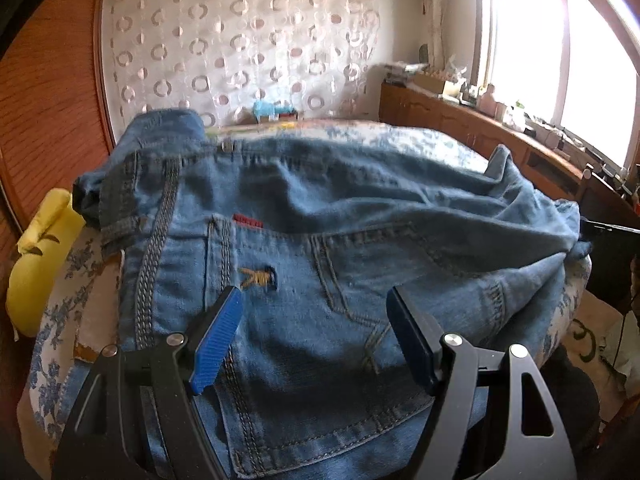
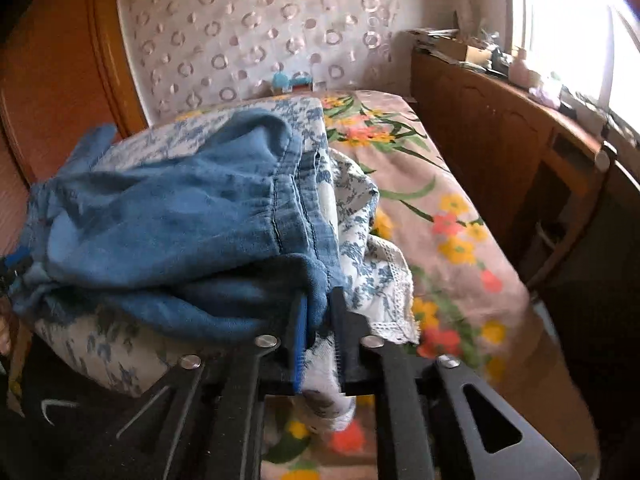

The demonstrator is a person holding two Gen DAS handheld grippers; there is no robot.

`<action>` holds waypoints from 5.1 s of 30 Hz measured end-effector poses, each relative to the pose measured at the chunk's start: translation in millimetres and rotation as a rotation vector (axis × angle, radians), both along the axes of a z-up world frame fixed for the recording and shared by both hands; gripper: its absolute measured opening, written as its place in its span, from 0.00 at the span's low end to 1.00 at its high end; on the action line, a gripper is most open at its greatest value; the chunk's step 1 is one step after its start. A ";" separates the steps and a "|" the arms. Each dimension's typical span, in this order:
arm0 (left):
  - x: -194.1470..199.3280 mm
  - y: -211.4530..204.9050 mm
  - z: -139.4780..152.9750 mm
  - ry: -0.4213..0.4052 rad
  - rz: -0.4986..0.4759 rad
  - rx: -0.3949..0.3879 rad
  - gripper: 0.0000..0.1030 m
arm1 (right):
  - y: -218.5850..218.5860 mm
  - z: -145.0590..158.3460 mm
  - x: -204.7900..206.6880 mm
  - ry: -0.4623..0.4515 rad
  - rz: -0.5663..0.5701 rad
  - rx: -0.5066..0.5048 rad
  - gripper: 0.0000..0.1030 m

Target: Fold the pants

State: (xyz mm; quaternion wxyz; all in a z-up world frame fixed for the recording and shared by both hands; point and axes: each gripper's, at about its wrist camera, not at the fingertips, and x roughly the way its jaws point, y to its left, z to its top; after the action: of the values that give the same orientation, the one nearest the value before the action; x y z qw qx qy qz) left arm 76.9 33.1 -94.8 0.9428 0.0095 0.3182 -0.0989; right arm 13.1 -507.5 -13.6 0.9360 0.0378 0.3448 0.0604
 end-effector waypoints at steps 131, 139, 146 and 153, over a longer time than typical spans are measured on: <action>-44.8 119.6 40.8 -0.050 0.137 -0.140 0.49 | 443.6 157.3 81.6 -0.133 0.711 -0.139 0.46; -17.9 117.4 27.6 -0.012 0.142 -0.108 0.49 | 372.7 110.8 31.3 -0.073 0.638 -0.082 0.46; -10.7 131.1 39.2 -0.030 0.175 -0.128 0.49 | 371.6 96.0 10.7 -0.044 0.647 -0.038 0.46; -2.0 134.3 51.1 -0.036 0.196 -0.139 0.54 | 389.8 77.0 7.2 -0.056 0.673 -0.079 0.40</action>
State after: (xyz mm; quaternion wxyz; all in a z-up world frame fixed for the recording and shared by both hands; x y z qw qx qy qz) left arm 74.9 167.5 -43.7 0.9519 -0.0854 0.2929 -0.0277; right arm 20.4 -117.8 63.4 0.8733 -0.1160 0.3142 0.3538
